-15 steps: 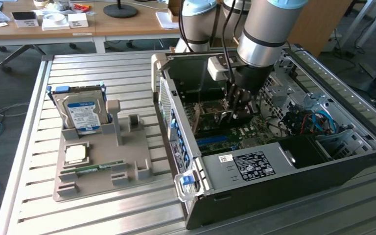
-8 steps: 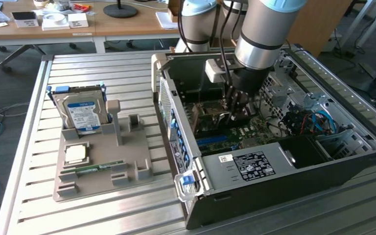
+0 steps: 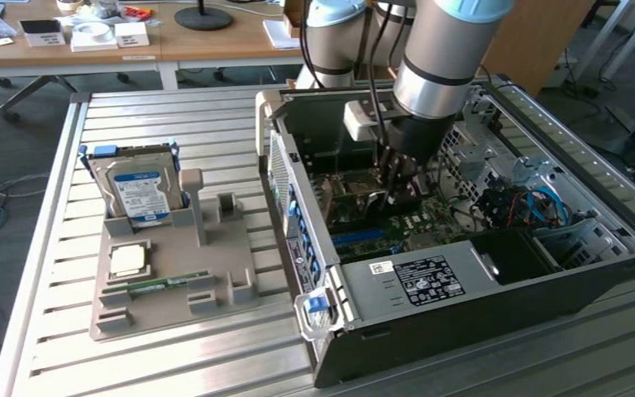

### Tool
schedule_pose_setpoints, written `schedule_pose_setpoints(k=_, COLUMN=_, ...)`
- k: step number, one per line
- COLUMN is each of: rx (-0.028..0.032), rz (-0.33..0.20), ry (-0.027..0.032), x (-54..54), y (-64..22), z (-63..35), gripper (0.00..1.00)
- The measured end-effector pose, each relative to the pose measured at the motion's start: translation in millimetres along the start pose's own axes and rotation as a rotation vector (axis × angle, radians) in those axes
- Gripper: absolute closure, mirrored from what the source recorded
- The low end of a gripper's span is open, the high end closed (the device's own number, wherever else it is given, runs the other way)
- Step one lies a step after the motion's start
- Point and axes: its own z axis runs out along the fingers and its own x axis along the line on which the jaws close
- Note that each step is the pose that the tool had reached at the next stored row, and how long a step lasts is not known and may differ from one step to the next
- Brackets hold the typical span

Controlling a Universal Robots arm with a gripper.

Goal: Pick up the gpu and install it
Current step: 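Insert the gpu into the slot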

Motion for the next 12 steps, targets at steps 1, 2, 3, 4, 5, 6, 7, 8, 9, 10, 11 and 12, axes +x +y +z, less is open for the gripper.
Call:
schedule_pose_setpoints(k=1, rx=0.0, rz=0.0, ry=0.0, x=0.0, y=0.5, z=0.0, gripper=0.73)
schedule_pose_setpoints(k=2, rx=0.0, rz=0.0, ry=0.0001, x=0.0, y=1.0, z=0.0, gripper=0.73)
schedule_pose_setpoints(k=3, rx=-0.0001, rz=0.0, ry=0.0001, x=0.3, y=1.4, z=0.0, gripper=0.73)
schedule_pose_setpoints(k=4, rx=-0.0001, rz=0.0, ry=0.0001, x=0.9, y=1.5, z=-0.1, gripper=0.73)
schedule_pose_setpoints(k=5, rx=-0.0001, rz=0.0, ry=0.0001, x=1.5, y=1.6, z=-0.1, gripper=0.73)
schedule_pose_setpoints(k=6, rx=-0.0001, rz=0.0, ry=0.0, x=1.8, y=1.8, z=-0.1, gripper=0.73)
schedule_pose_setpoints(k=7, rx=0.0, rz=0.0, ry=0.0, x=1.9, y=1.9, z=-0.1, gripper=0.73)
schedule_pose_setpoints(k=8, rx=0.0001, rz=0.0, ry=0.0, x=1.9, y=2.3, z=0.3, gripper=0.73)
schedule_pose_setpoints(k=9, rx=0.0001, rz=0.0, ry=0.0, x=2.0, y=2.7, z=0.7, gripper=0.73)
schedule_pose_setpoints(k=10, rx=-0.0001, rz=0.0, ry=0.0002, x=2.0, y=2.8, z=0.8, gripper=0.73)
schedule_pose_setpoints(k=11, rx=-0.0001, rz=0.0, ry=0.0002, x=2.0, y=2.8, z=0.8, gripper=0.73)
schedule_pose_setpoints(k=12, rx=-0.0001, rz=0.0, ry=0.0002, x=2.0, y=2.8, z=0.8, gripper=0.73)
